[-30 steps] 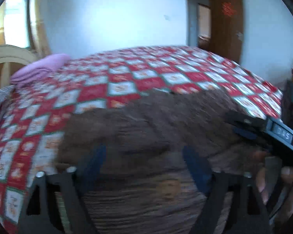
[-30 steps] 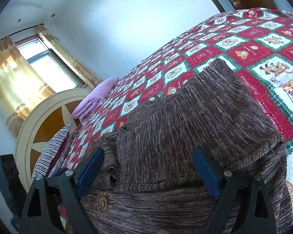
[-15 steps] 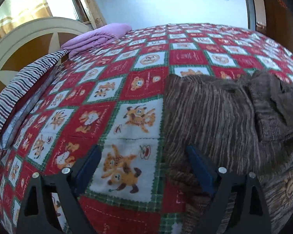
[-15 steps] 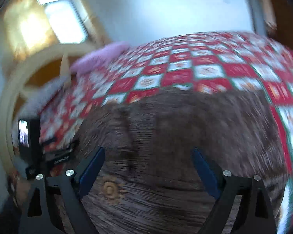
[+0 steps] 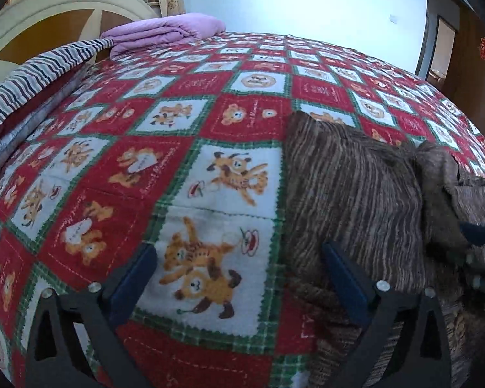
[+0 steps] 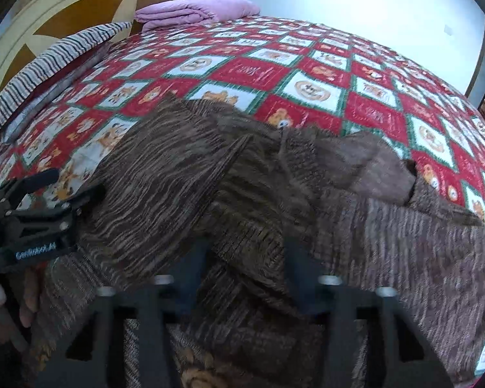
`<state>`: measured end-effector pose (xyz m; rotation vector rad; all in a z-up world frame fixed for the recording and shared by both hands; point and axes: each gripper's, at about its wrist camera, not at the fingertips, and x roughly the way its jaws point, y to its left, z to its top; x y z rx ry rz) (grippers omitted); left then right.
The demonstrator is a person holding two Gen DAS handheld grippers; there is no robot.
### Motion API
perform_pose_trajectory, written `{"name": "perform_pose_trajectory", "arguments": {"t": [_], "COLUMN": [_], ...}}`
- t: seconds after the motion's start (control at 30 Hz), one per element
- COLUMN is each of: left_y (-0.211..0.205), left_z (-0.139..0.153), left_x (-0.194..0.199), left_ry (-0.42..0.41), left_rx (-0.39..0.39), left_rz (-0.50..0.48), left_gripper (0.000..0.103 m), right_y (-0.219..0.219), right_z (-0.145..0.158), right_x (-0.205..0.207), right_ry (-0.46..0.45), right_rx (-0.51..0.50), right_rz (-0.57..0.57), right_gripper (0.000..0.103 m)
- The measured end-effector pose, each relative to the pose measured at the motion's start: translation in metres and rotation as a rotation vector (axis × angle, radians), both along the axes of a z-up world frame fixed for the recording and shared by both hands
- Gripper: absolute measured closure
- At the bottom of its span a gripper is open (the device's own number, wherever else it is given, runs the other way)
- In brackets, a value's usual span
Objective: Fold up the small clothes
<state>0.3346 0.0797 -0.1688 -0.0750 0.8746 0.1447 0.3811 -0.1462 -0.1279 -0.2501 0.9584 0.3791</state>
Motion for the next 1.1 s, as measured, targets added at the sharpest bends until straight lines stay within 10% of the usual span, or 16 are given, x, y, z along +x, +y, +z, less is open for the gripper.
{"name": "perform_pose_trajectory", "arguments": {"t": [0.1, 0.43, 0.47, 0.53, 0.67, 1.07, 1.1], "left_y": [0.003, 0.005, 0.006, 0.006, 0.006, 0.01, 0.01], "left_z": [-0.001, 0.001, 0.001, 0.003, 0.003, 0.003, 0.003], "left_x": [0.0, -0.002, -0.002, -0.004, -0.005, -0.005, -0.005], "left_ry": [0.0, -0.013, -0.016, -0.027, -0.03, -0.036, -0.037], "left_rx": [-0.017, -0.031, -0.038, -0.04, -0.045, -0.07, -0.074], "left_rz": [-0.001, -0.008, -0.007, -0.006, -0.01, -0.015, -0.014], "left_gripper": [0.0, 0.0, 0.0, 0.0, 0.0, 0.0, 0.0], "right_y": [-0.018, -0.092, -0.094, -0.095, -0.088, -0.068, -0.066], "right_z": [0.014, 0.017, 0.018, 0.02, 0.019, 0.003, 0.002], "right_x": [0.008, 0.02, 0.016, 0.011, -0.007, -0.034, -0.035], "right_ry": [-0.012, 0.035, 0.035, 0.036, 0.076, 0.151, 0.15], "right_rx": [0.059, 0.232, 0.267, 0.298, 0.353, 0.369, 0.362], "right_rz": [-0.064, -0.221, -0.215, -0.207, -0.189, -0.152, -0.147], "right_gripper": [0.088, 0.088, 0.085, 0.036, 0.032, 0.08, 0.096]}}
